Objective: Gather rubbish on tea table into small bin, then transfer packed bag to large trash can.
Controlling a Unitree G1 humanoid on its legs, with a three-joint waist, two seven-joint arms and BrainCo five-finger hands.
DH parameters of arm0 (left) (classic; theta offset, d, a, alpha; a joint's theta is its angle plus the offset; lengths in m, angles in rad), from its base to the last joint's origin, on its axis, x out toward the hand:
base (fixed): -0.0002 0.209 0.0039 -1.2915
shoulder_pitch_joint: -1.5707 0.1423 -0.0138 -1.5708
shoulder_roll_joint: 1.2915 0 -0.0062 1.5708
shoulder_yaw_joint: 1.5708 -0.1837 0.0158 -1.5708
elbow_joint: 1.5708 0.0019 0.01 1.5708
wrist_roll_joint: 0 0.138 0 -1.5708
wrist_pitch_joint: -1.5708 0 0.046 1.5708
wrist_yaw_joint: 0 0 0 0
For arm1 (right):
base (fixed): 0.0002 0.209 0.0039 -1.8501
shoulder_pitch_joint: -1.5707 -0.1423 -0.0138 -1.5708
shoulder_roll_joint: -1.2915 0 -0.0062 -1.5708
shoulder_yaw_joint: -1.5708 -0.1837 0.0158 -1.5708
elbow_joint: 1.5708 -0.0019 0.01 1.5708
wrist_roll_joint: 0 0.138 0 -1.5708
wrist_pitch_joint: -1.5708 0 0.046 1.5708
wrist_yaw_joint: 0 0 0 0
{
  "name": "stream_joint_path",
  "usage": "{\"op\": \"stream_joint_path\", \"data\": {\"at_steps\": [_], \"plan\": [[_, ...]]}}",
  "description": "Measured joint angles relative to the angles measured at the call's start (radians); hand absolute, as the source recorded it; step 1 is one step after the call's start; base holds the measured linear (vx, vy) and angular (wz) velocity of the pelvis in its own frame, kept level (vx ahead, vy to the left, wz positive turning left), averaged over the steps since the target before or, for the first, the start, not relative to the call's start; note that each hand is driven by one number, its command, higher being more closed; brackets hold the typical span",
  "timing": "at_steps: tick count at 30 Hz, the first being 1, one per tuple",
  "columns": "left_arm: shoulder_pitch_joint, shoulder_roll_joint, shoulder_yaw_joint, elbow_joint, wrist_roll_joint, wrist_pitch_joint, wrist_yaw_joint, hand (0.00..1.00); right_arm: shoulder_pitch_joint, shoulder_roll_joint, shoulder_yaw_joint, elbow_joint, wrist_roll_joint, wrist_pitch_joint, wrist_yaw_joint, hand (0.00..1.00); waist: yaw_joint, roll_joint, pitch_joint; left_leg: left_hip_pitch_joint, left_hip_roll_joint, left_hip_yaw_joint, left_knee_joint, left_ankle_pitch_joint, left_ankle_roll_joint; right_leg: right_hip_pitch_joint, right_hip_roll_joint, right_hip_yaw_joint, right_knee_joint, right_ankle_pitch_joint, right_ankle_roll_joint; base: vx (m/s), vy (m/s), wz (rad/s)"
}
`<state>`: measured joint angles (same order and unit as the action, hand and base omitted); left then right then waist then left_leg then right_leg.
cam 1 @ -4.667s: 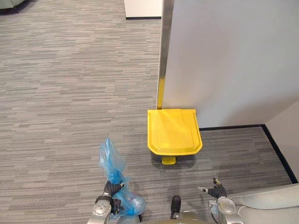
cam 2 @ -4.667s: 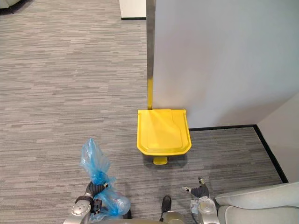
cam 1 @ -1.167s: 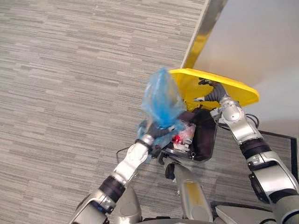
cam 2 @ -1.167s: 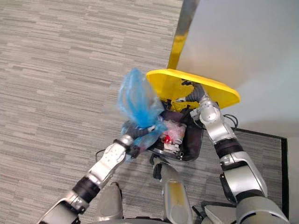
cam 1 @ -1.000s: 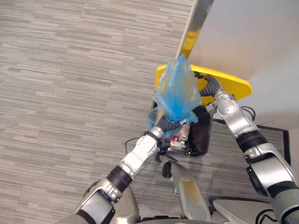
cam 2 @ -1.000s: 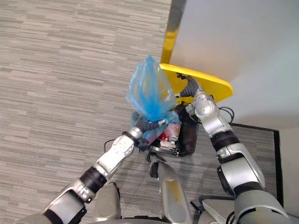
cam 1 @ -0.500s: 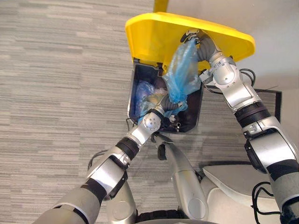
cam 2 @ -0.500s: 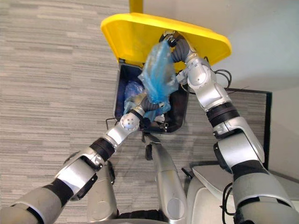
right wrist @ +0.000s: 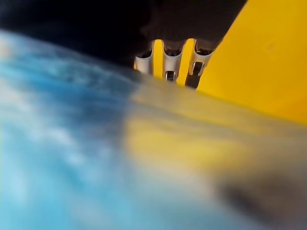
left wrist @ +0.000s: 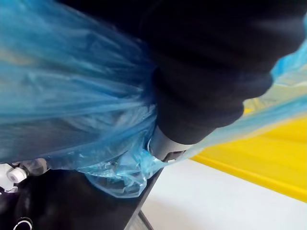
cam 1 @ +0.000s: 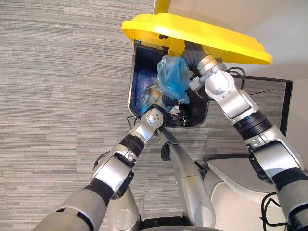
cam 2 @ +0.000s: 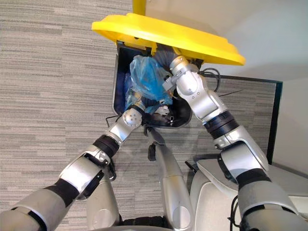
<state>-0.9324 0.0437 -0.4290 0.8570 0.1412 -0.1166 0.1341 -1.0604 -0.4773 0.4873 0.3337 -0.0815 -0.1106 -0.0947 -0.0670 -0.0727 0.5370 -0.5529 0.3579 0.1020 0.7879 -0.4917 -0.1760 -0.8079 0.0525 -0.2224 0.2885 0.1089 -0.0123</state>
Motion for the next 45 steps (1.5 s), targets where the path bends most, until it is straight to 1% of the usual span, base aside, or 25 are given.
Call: {"op": "stream_joint_path", "data": {"at_steps": [5,6,7,8,12,16,17,18,19,20,23,24,27,28,29,30,31,33,34,35,37,41,42,43,45], "plan": [[0.000,-0.003,0.003,-0.001,0.054,0.002,0.003,0.00,0.012,0.021,0.000,-0.011,0.000,-0.001,0.000,0.00,0.006,-0.002,-0.002,0.000,-0.004,0.001,0.002,0.002,-0.005,0.000,-0.008,-0.001,0.010,0.002,-0.005,0.02,0.013,0.02],[0.000,-0.005,0.007,-0.001,0.068,0.006,0.002,0.00,0.023,0.024,0.000,-0.021,0.000,-0.001,0.000,0.00,0.008,-0.002,-0.002,0.001,-0.008,0.001,0.001,0.002,-0.004,0.000,-0.013,-0.002,0.013,0.000,-0.007,0.02,0.016,0.08],[0.002,-0.005,0.008,-0.001,0.073,0.020,0.003,0.00,0.039,0.024,0.000,-0.043,-0.001,-0.001,-0.001,0.00,0.008,-0.002,-0.002,0.001,-0.010,0.000,0.000,0.002,-0.004,0.000,-0.017,-0.003,0.018,-0.002,-0.009,0.02,0.015,0.08],[0.003,-0.005,0.009,-0.001,0.075,0.022,0.003,0.00,0.048,0.024,0.000,-0.053,-0.001,-0.002,-0.001,0.00,0.009,-0.003,-0.002,0.002,-0.011,0.001,0.001,0.002,-0.004,0.001,-0.019,-0.003,0.022,-0.005,-0.011,0.02,0.013,0.07],[0.011,-0.006,0.010,-0.010,0.087,0.025,0.012,0.00,0.109,0.048,-0.002,-0.082,-0.006,-0.002,-0.001,0.00,0.024,-0.007,-0.005,0.040,-0.012,-0.004,-0.006,0.001,-0.004,0.040,-0.023,-0.010,0.028,-0.014,-0.021,0.01,0.003,0.08],[0.027,-0.007,0.009,-0.056,0.087,0.023,0.021,0.00,0.159,0.062,-0.009,-0.084,-0.015,0.000,0.000,0.00,0.027,-0.011,-0.008,0.076,-0.024,-0.009,-0.019,0.002,-0.003,0.069,-0.039,-0.014,0.041,-0.027,-0.011,-0.01,-0.006,0.13],[0.043,-0.007,0.008,-0.075,0.086,0.022,0.022,0.00,0.189,0.061,-0.013,-0.084,-0.038,0.000,0.001,0.00,0.028,-0.012,-0.009,0.091,-0.027,-0.012,-0.023,0.003,-0.002,0.086,-0.041,-0.016,0.042,-0.029,-0.009,-0.02,-0.005,0.11],[0.049,-0.006,0.007,-0.076,0.085,0.021,0.021,0.00,0.202,0.062,-0.013,-0.084,-0.043,0.000,0.001,0.00,0.029,-0.015,-0.012,0.097,-0.028,-0.012,-0.027,0.003,-0.002,0.090,-0.043,-0.016,0.042,-0.029,-0.008,-0.01,-0.002,0.09],[0.062,-0.003,0.005,-0.079,0.085,0.021,0.021,0.00,0.221,0.062,-0.013,-0.084,-0.050,0.000,0.002,0.00,0.028,-0.027,-0.022,0.104,-0.036,-0.009,-0.040,0.008,-0.001,0.090,-0.049,-0.015,0.043,-0.030,-0.008,0.01,-0.013,0.14],[0.086,0.009,0.001,-0.092,0.075,0.021,0.020,0.00,0.248,0.061,-0.019,-0.079,-0.077,0.000,0.002,0.00,0.027,-0.046,-0.034,0.112,-0.050,-0.010,-0.062,0.022,0.004,0.092,-0.060,-0.012,0.043,-0.031,-0.006,0.02,-0.017,0.15],[0.154,0.047,-0.006,-0.143,0.048,0.017,0.019,0.00,0.291,0.060,-0.028,-0.045,-0.128,-0.001,0.004,0.00,0.031,-0.048,-0.035,0.155,-0.062,-0.017,-0.087,0.033,-0.001,0.132,-0.063,-0.018,0.041,-0.039,-0.016,0.02,0.002,0.15],[0.198,0.075,-0.005,-0.174,0.036,0.011,0.018,0.00,0.323,0.059,-0.043,-0.025,-0.152,0.000,0.008,0.00,0.033,-0.048,-0.035,0.188,-0.065,-0.018,-0.108,0.039,0.000,0.159,-0.066,-0.021,0.040,-0.045,-0.020,0.03,-0.001,0.19],[0.304,0.153,0.011,-0.267,-0.015,-0.018,0.002,0.00,0.425,0.034,-0.109,-0.016,-0.206,0.000,0.010,0.00,0.043,-0.047,-0.035,0.253,-0.086,-0.021,-0.152,0.055,0.005,0.212,-0.081,-0.022,0.036,-0.055,-0.017,0.02,0.013,0.18],[0.347,0.183,0.021,-0.298,-0.041,-0.028,-0.008,0.00,0.463,0.027,-0.133,0.006,-0.224,0.002,0.013,0.00,0.044,-0.046,-0.037,0.281,-0.097,-0.023,-0.175,0.066,0.011,0.234,-0.091,-0.023,0.036,-0.059,-0.012,0.00,0.024,0.18],[0.372,0.192,0.029,-0.309,-0.053,-0.032,-0.016,0.00,0.484,0.024,-0.140,0.017,-0.233,0.003,0.013,0.00,0.046,-0.042,-0.046,0.290,-0.100,-0.022,-0.186,0.069,0.015,0.242,-0.094,-0.023,0.032,-0.061,-0.012,0.01,0.019,0.17],[0.432,0.201,0.043,-0.314,-0.072,-0.043,-0.028,0.00,0.529,0.022,-0.143,0.046,-0.245,0.004,0.020,0.00,0.048,-0.030,-0.094,0.292,-0.101,-0.022,-0.201,0.070,0.018,0.244,-0.093,-0.025,0.020,-0.061,-0.012,0.03,0.017,0.08],[0.491,0.210,0.048,-0.320,-0.090,-0.046,-0.043,0.00,0.575,0.021,-0.155,0.060,-0.254,0.005,0.035,0.00,0.055,-0.016,-0.126,0.311,-0.103,-0.022,-0.218,0.072,0.017,0.256,-0.094,-0.025,0.019,-0.065,-0.010,0.05,0.020,0.06],[0.575,0.238,0.050,-0.348,-0.106,-0.048,-0.068,0.00,0.618,0.021,-0.170,0.075,-0.277,0.005,0.052,0.00,0.055,0.005,-0.138,0.359,-0.111,-0.023,-0.250,0.086,0.017,0.293,-0.101,-0.028,0.019,-0.076,-0.005,0.05,0.027,0.12],[0.626,0.255,0.053,-0.361,-0.113,-0.050,-0.084,0.00,0.647,0.021,-0.181,0.077,-0.286,0.005,0.056,0.00,0.054,0.015,-0.158,0.370,-0.120,-0.023,-0.272,0.096,0.018,0.298,-0.108,-0.028,0.019,-0.079,0.000,0.02,0.021,0.14],[0.651,0.258,0.055,-0.367,-0.114,-0.051,-0.093,0.00,0.661,0.021,-0.183,0.077,-0.287,0.005,0.056,0.00,0.055,0.018,-0.168,0.374,-0.125,-0.023,-0.281,0.096,0.019,0.299,-0.109,-0.028,0.019,-0.080,0.001,0.01,0.008,0.13],[0.747,0.274,0.092,-0.388,-0.148,-0.062,-0.117,0.00,0.711,0.029,-0.194,0.082,-0.303,0.005,0.063,0.00,0.057,0.031,-0.185,0.396,-0.130,-0.025,-0.304,0.103,0.028,0.318,-0.120,-0.033,0.012,-0.083,0.006,0.01,0.012,0.11],[0.871,0.274,0.169,-0.392,-0.209,-0.068,-0.146,0.00,0.798,0.050,-0.220,0.083,-0.314,0.005,0.079,0.00,0.058,0.036,-0.205,0.435,-0.132,-0.036,-0.338,0.113,0.034,0.352,-0.124,-0.046,0.007,-0.094,0.021,0.01,0.004,0.11],[0.908,0.273,0.203,-0.383,-0.222,-0.069,-0.156,0.00,0.831,0.069,-0.241,0.086,-0.319,0.005,0.081,0.00,0.059,0.036,-0.223,0.440,-0.133,-0.041,-0.350,0.117,0.032,0.354,-0.124,-0.050,0.007,-0.098,0.021,0.02,-0.014,0.12],[0.938,0.269,0.248,-0.337,-0.228,-0.069,-0.157,0.00,0.863,0.091,-0.256,0.094,-0.321,0.005,0.081,0.00,0.060,0.036,-0.249,0.450,-0.133,-0.044,-0.374,0.127,0.029,0.356,-0.125,-0.054,0.007,-0.102,0.024,0.03,-0.017,0.08],[0.950,0.262,0.293,-0.284,-0.230,-0.067,-0.156,0.00,0.869,0.103,-0.256,0.113,-0.322,0.003,0.082,0.00,0.061,0.036,-0.258,0.470,-0.133,-0.045,-0.396,0.136,0.029,0.366,-0.124,-0.055,0.009,-0.108,0.027,0.04,-0.015,0.05]]}}
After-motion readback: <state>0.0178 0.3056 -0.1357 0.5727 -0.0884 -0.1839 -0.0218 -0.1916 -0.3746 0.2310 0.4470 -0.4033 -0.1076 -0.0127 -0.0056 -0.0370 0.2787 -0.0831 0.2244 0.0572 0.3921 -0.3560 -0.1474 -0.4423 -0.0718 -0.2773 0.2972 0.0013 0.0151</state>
